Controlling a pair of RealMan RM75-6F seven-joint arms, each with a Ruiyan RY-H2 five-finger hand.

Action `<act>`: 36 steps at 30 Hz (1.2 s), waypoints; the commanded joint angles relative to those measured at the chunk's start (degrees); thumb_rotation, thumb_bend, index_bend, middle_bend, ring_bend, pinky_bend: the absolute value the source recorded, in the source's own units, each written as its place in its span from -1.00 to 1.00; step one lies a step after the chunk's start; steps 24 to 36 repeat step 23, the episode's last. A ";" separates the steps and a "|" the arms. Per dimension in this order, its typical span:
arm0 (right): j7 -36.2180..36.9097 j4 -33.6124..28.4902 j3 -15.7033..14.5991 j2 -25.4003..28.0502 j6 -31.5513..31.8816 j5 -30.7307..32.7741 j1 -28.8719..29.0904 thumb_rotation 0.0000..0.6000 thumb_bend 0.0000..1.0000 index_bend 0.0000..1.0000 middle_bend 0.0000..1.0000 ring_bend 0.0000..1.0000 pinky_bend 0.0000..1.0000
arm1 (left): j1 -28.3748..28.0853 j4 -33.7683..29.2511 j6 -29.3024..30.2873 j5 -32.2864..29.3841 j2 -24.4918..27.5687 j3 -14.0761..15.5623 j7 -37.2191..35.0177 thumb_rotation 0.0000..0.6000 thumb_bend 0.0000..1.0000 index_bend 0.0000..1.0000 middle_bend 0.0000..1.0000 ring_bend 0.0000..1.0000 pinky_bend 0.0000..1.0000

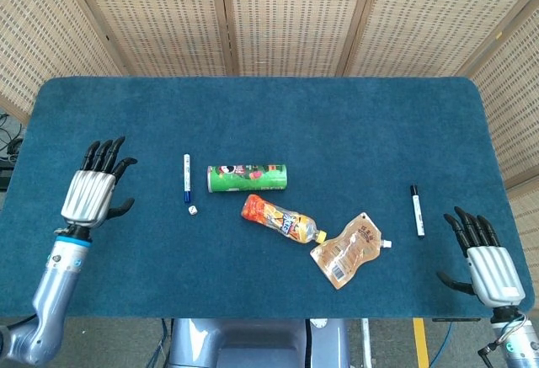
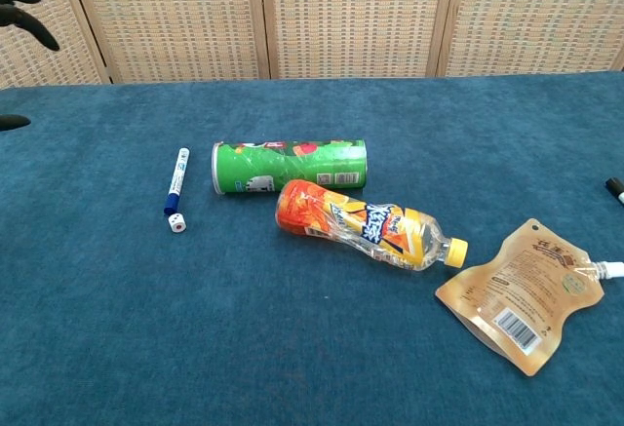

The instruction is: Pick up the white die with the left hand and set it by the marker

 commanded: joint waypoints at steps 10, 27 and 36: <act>-2.17 0.14 0.31 -0.80 0.48 0.22 -0.09 1.00 -0.58 -1.00 -1.00 -1.00 -1.00 | 14.19 4.63 12.39 9.26 -1.25 8.95 -6.03 1.00 -0.62 -1.00 -1.00 -1.00 -1.00; -4.47 -0.14 0.38 -1.85 0.70 -0.27 0.09 1.00 -0.58 -1.00 -1.00 -1.00 -1.00 | 18.62 4.64 12.68 13.61 2.68 8.63 -10.62 1.00 -0.67 -1.00 -1.00 -1.00 -1.00; -4.47 -0.14 0.38 -1.85 0.70 -0.27 0.09 1.00 -0.58 -1.00 -1.00 -1.00 -1.00 | 18.62 4.64 12.68 13.61 2.68 8.63 -10.62 1.00 -0.67 -1.00 -1.00 -1.00 -1.00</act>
